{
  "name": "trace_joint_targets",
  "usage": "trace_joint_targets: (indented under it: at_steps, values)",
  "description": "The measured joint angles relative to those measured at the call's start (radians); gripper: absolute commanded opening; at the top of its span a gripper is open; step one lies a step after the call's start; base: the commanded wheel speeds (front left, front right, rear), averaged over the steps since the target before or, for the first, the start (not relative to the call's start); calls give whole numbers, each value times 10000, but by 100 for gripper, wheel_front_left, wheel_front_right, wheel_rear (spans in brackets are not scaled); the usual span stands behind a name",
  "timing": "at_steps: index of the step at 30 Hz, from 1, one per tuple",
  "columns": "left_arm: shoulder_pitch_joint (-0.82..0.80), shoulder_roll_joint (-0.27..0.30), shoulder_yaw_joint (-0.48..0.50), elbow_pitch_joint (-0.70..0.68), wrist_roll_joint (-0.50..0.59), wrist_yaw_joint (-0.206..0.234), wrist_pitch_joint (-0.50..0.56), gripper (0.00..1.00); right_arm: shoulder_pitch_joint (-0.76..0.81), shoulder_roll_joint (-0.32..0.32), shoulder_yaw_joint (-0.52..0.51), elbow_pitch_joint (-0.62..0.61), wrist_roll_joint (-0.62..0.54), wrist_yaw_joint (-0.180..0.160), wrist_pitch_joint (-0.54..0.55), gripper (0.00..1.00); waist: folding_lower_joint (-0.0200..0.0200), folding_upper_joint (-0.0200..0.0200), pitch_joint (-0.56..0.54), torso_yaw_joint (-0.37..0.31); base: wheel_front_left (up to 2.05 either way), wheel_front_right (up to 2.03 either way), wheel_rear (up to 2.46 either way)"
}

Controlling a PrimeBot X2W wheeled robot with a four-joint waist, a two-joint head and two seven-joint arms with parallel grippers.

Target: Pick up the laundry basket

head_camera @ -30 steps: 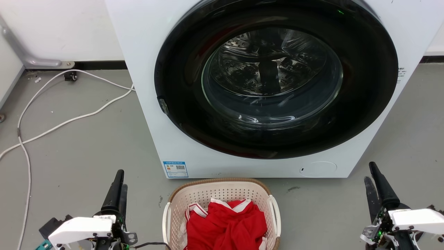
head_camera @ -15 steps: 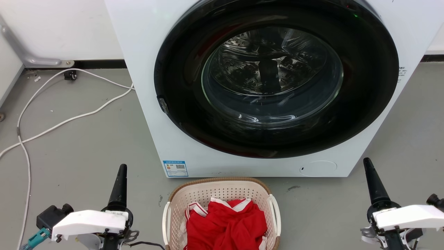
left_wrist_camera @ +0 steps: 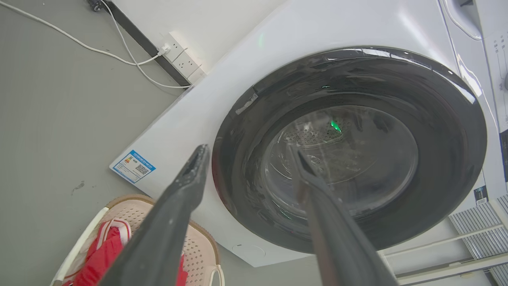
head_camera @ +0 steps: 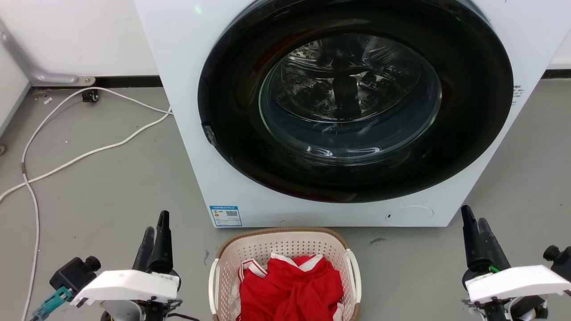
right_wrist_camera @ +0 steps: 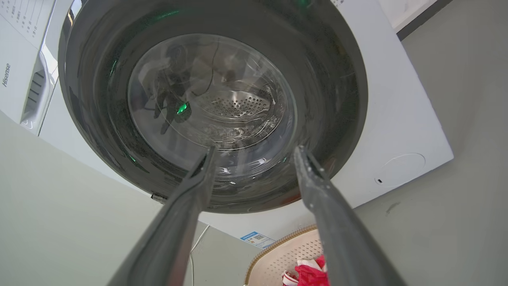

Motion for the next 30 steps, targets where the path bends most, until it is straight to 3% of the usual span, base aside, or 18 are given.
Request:
trace_joint_targets:
  at_steps: [30]
  values:
    - [182, 15, -247, -282, 3862, 174, -903, 100, 263, -4, 190, -725, -4121, 2, -892, 100, 0, 0, 67, 22, 0, 0, 0]
